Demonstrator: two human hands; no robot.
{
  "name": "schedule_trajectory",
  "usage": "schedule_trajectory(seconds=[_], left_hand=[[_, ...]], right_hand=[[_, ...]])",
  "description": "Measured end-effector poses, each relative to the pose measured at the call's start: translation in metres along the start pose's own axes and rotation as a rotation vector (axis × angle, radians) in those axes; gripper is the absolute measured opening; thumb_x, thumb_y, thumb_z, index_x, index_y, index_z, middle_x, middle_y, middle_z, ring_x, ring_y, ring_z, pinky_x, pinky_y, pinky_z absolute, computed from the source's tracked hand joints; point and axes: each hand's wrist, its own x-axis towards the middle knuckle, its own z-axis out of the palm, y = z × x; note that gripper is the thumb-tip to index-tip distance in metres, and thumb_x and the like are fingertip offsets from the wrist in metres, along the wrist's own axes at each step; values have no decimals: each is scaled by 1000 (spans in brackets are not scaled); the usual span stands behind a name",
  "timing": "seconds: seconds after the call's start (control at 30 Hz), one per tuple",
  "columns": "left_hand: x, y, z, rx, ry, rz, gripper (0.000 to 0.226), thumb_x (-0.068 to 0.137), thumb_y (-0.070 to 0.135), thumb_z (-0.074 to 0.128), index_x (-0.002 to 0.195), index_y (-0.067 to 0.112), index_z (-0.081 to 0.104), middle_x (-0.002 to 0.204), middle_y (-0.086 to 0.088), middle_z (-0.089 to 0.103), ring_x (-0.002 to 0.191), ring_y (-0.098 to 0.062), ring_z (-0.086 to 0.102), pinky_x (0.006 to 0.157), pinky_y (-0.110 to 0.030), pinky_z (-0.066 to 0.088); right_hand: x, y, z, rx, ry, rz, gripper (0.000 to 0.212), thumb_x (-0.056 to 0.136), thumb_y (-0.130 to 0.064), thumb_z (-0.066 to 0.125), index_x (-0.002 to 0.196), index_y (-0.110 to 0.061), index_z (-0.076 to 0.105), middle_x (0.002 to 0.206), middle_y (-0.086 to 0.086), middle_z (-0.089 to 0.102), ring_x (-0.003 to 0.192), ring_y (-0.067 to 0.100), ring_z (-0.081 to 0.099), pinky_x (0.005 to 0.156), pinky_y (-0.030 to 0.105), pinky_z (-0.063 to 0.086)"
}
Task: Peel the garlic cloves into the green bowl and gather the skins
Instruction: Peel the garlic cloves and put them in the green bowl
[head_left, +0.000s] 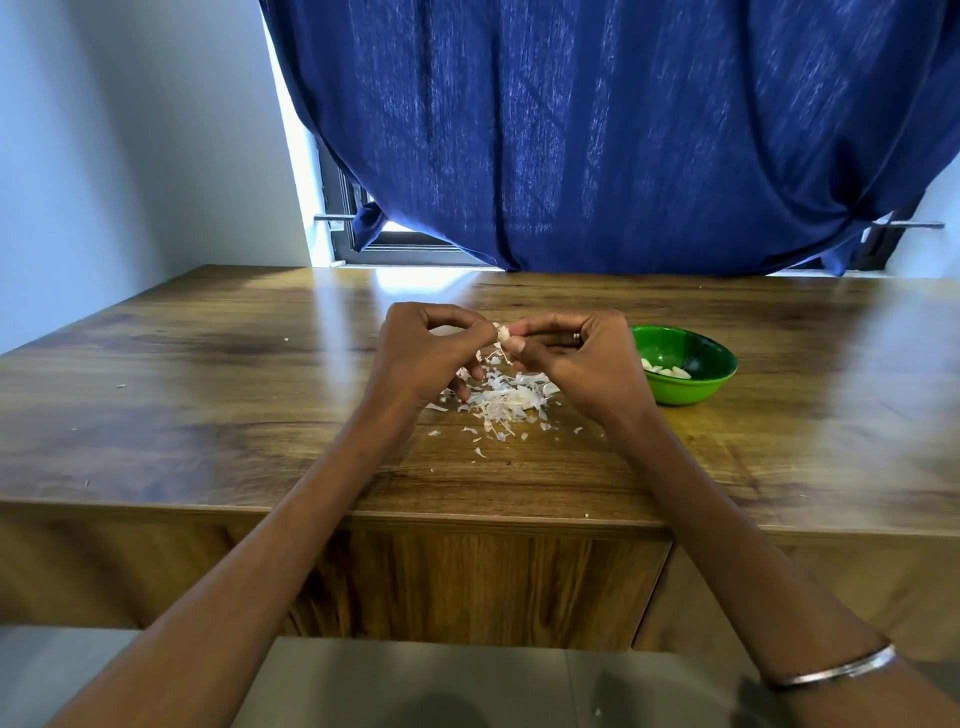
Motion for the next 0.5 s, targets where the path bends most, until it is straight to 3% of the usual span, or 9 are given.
schedule_trajectory(seconds=[0.1,0.27,0.4,0.5], left_hand=[[2,-2,0,-16,10,-4,17,87,17,77,70,19,81,82,-16,75,53,-27,62,49,-33,48],[-3,0,0,-36,-21,18,21,85,35,82,83,14,82,78,-6,76,56,-21,66,41,-25,44],[-1,0,0,-6,-17,17,17,82,24,85,92,10,81,101,-3,78,61,-18,71,40,-24,46],[-1,0,0,-50,-24,-7,7,83,16,84,88,14,80,108,-1,76,61,-16,71,39,-23,46]], right_hand=[[1,0,-1,12,-2,18,15,84,-5,77,96,-13,76,88,2,78,76,11,76,68,19,58],[1,0,-2,1,6,22,17,84,-5,77,98,-14,76,89,0,78,76,10,76,67,19,58],[2,1,-2,-13,20,15,17,83,-7,78,98,-15,77,90,0,78,77,10,76,68,20,59],[2,1,-2,-12,28,29,18,83,-5,78,101,-10,77,90,2,78,78,11,76,70,23,60]])
